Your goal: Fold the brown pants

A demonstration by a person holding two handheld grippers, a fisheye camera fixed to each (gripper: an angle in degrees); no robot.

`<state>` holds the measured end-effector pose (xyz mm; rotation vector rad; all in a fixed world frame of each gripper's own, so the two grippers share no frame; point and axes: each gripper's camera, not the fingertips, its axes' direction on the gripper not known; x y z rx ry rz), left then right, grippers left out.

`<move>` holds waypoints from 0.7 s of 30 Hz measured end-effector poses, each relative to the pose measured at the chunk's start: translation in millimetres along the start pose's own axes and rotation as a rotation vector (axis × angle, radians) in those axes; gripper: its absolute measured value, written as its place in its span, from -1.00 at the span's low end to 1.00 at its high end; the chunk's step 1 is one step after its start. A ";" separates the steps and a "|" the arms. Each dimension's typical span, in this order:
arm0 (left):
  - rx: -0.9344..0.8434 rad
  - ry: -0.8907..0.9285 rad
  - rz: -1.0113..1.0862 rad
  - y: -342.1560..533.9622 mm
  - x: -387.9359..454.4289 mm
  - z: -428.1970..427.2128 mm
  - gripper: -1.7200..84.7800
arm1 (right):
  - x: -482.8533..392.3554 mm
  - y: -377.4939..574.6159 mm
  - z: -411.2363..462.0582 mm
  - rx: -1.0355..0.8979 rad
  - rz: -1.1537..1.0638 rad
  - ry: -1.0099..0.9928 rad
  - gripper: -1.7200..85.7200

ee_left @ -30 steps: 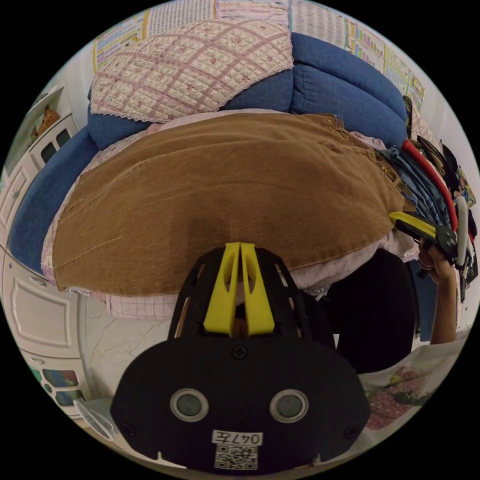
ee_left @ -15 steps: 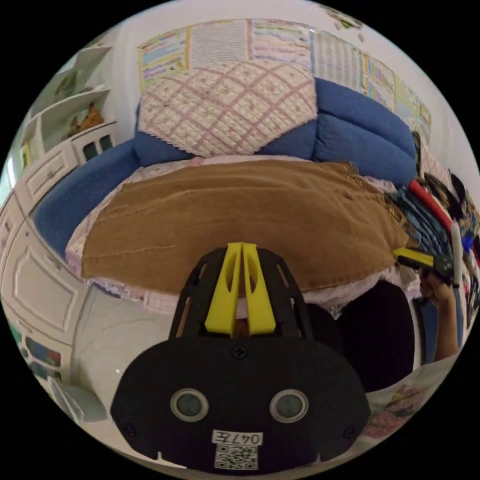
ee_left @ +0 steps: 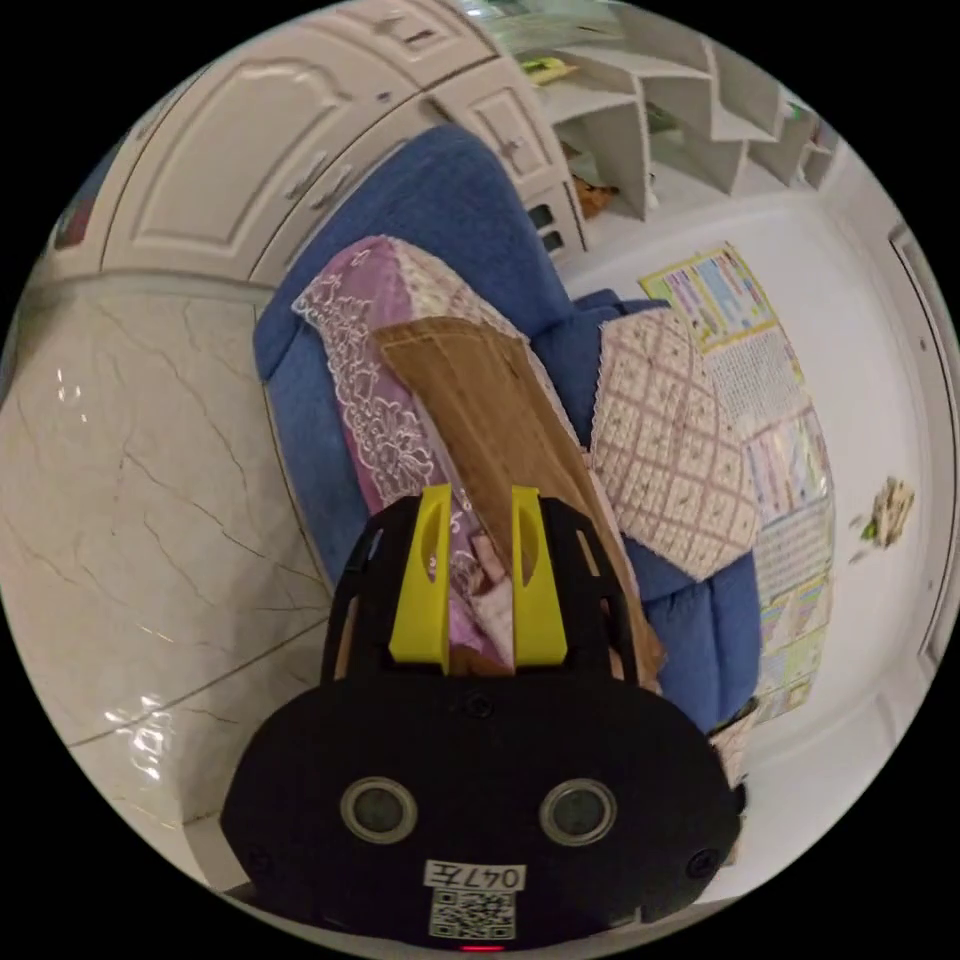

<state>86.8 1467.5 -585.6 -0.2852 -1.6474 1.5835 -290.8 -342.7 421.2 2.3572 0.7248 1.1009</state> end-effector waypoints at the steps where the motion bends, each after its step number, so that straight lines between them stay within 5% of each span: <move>1: -0.001 0.049 -0.060 -19.4 4.6 -3.0 -0.74 | 7.8 2.6 1.0 0.003 0.001 -0.013 -0.97; 14: 0.091 -0.029 -0.176 -152.1 121.1 -32.3 -0.72 | 84.2 28.4 15.0 -0.015 0.027 -0.160 -0.92; 21: 0.122 0.073 -0.102 -157.7 221.8 -77.5 -0.96 | 110.2 35.4 20.0 -0.042 -0.002 -0.108 -0.94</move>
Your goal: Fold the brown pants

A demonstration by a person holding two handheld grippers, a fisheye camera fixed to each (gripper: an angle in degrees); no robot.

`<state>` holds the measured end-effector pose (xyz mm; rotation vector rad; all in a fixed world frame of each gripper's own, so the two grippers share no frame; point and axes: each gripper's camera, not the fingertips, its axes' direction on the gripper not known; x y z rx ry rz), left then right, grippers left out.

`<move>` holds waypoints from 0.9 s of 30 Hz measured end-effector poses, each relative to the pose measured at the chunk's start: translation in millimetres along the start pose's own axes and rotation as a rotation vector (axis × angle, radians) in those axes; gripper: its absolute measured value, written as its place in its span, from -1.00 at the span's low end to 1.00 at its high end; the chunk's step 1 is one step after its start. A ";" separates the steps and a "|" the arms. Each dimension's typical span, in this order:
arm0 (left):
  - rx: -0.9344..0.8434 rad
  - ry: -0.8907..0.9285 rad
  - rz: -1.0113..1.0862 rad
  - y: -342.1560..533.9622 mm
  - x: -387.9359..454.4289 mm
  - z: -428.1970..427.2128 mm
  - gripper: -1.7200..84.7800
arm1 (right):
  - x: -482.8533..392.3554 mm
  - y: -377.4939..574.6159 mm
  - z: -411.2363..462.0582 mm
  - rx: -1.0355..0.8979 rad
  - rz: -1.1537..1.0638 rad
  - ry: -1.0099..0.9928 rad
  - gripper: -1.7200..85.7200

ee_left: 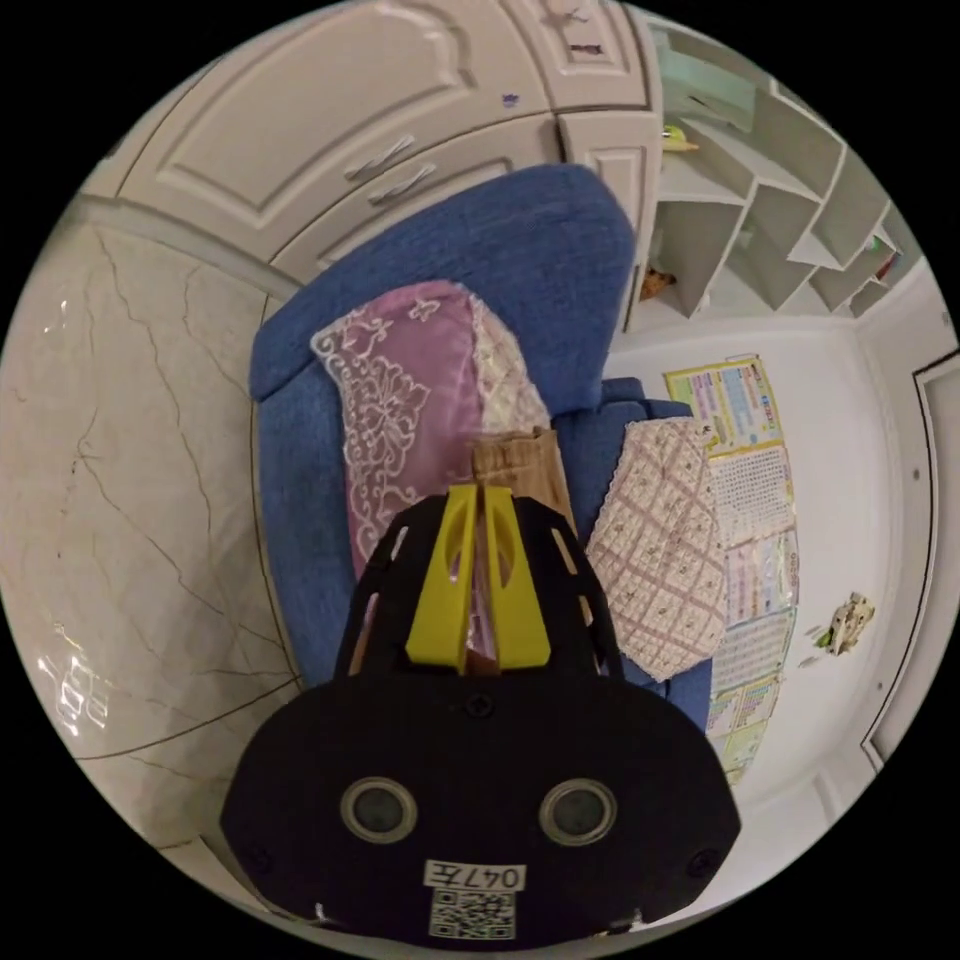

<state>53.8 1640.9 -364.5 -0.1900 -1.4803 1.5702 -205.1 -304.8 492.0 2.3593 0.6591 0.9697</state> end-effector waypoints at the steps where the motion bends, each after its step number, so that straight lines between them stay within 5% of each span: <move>1: -0.008 0.019 0.041 -1.5 23.3 -8.0 -0.97 | 6.2 1.7 -2.1 -0.002 -0.003 0.010 -0.95; 5: -0.054 0.001 0.187 -7.4 98.7 -21.7 -0.98 | 31.9 9.5 -15.3 0.004 0.005 0.041 -0.97; 10: -0.194 -0.346 0.137 2.7 123.2 -5.4 -0.95 | 85.3 39.6 -46.2 0.086 0.106 0.044 -0.94; 21: -0.208 -0.087 -0.048 95.1 92.7 -34.4 -0.81 | 195.1 112.2 -82.7 0.206 0.408 0.006 -0.90; 27: -0.195 0.007 -0.098 128.6 89.7 -8.3 -0.80 | 188.9 78.6 -89.2 0.201 0.348 -0.011 -0.90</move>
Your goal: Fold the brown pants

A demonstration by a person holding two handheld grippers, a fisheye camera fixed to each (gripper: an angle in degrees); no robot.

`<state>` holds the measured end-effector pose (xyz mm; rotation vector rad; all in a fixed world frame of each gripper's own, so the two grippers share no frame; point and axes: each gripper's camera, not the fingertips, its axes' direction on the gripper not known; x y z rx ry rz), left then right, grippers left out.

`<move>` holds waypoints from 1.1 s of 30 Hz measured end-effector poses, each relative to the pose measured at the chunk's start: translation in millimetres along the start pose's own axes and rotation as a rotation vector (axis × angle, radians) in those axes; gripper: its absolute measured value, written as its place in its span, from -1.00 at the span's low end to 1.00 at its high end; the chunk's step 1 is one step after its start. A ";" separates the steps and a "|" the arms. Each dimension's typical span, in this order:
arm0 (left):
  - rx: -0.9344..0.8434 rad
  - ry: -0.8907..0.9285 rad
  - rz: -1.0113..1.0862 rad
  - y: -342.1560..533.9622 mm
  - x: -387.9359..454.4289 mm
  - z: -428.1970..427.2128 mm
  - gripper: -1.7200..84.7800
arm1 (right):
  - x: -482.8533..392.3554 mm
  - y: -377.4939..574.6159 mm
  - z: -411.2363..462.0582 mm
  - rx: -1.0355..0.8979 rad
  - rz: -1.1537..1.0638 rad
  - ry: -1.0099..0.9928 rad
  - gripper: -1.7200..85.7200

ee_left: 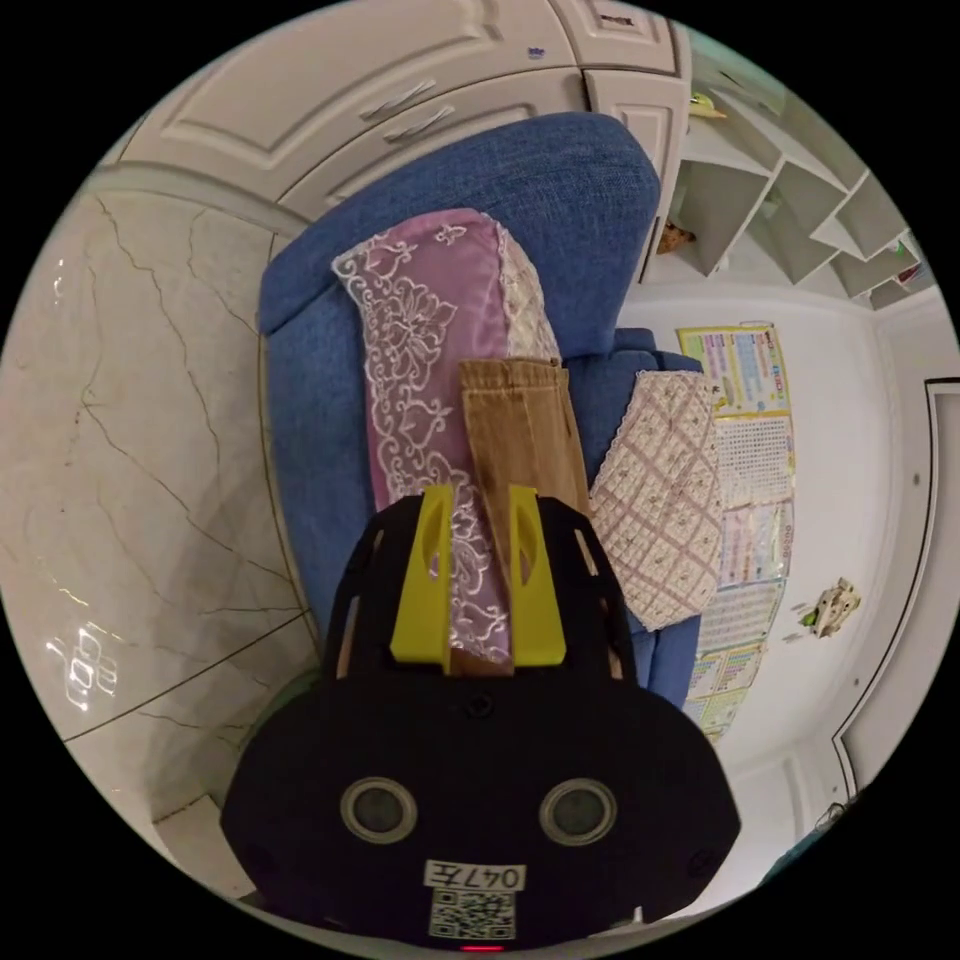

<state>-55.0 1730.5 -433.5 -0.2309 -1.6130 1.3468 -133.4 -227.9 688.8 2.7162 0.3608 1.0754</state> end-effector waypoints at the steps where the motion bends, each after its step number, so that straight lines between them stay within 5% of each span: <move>1: -0.001 0.008 -0.014 5.9 0.2 6.6 -0.86 | -10.3 -9.6 2.2 -0.012 -0.029 0.004 -0.90; 5: 0.128 -0.009 0.021 32.3 24.3 0.1 -0.97 | -40.2 -40.4 5.0 -0.021 -0.083 0.008 -0.90; 10: 0.105 -0.086 0.305 48.2 111.6 16.8 -0.96 | -102.3 -92.2 13.8 -0.034 -0.179 -0.049 -0.89; 13: 0.050 -0.296 0.204 56.2 106.0 33.3 -0.88 | -159.7 -123.4 19.5 -0.044 -0.295 -0.054 -0.86; 17: 0.128 -0.318 0.086 81.9 45.5 32.6 -0.68 | -216.3 -153.7 20.6 -0.020 -0.382 -0.059 -0.85; 24: 0.032 -0.063 -0.068 76.4 -43.8 74.8 -0.85 | -285.3 -214.8 27.8 -0.038 -0.423 -0.092 -0.89; 28: 0.184 -0.266 0.226 122.3 12.1 63.7 -0.97 | -318.8 -244.3 32.1 -0.049 -0.408 -0.100 -0.91; 33: 0.168 -0.228 0.662 196.2 86.3 112.3 -0.98 | -378.9 -283.6 48.1 -0.093 -0.448 -0.147 -0.91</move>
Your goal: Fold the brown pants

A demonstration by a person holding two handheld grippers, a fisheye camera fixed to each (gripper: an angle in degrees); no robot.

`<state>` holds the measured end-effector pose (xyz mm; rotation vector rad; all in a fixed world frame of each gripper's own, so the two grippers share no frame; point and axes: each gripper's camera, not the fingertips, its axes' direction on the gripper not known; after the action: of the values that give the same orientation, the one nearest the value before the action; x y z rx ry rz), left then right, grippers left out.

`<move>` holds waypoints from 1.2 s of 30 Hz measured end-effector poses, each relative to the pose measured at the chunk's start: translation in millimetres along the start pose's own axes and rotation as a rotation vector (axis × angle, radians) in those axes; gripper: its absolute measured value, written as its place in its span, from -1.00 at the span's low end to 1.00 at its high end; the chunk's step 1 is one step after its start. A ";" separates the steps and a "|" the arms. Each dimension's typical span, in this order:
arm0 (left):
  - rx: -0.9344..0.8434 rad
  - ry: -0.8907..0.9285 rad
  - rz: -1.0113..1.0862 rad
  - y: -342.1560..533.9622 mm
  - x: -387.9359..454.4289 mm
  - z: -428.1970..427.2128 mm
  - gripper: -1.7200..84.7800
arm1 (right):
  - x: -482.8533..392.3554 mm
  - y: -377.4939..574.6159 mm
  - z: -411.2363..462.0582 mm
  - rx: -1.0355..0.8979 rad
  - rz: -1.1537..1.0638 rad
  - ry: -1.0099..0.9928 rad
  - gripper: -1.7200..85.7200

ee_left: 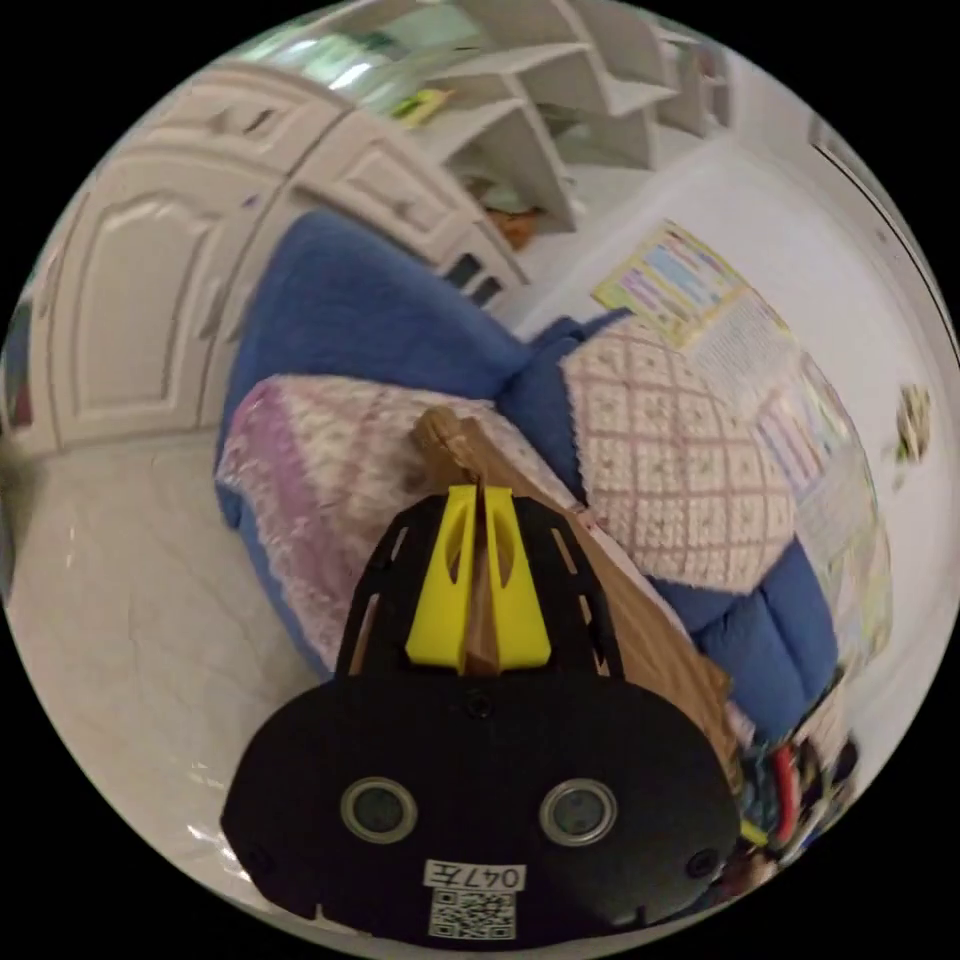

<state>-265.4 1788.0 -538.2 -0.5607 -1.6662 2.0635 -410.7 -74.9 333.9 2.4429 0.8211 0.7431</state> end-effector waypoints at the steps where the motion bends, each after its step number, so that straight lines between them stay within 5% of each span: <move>1: -0.070 0.025 0.154 11.6 36.2 20.9 -0.97 | -11.3 -17.8 2.1 0.004 -0.010 -0.008 -0.91; 6: -0.505 -0.083 0.595 106.4 139.6 107.2 -0.93 | -52.0 -87.6 -2.8 0.036 -0.043 -0.027 -0.91; 9: -0.404 -0.184 0.707 156.7 154.7 69.2 -0.87 | -71.1 -120.5 -7.5 0.030 -0.062 -0.003 -0.91; 12: -0.277 -0.054 0.680 185.4 129.4 -10.5 -0.89 | -81.0 -144.6 -4.2 0.003 -0.041 0.010 -0.91; 17: -0.168 -0.140 0.294 155.0 -17.3 -93.9 -0.89 | -100.4 -185.0 8.7 -0.036 0.006 -0.028 -0.91; 19: -0.192 -0.183 -0.028 121.3 -123.3 -106.5 -0.87 | -121.4 -210.5 13.2 -0.041 0.006 -0.050 -0.91; 25: -0.261 0.298 -0.615 75.3 -314.7 -87.6 -0.78 | -194.4 -280.6 9.7 -0.028 -0.034 -0.071 -0.90; 30: -0.275 0.320 -0.692 33.2 -358.3 -87.5 -0.77 | -260.0 -333.8 1.5 -0.043 -0.105 -0.085 -0.87; 36: -0.293 0.426 -0.697 -37.7 -388.2 -95.1 -0.95 | -405.5 -410.1 9.9 -0.140 -0.478 -0.109 -0.84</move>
<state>111.4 1654.2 -503.0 -0.3906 -1.6034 1.1307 -845.5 -46.7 -44.1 2.0263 1.2028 0.4636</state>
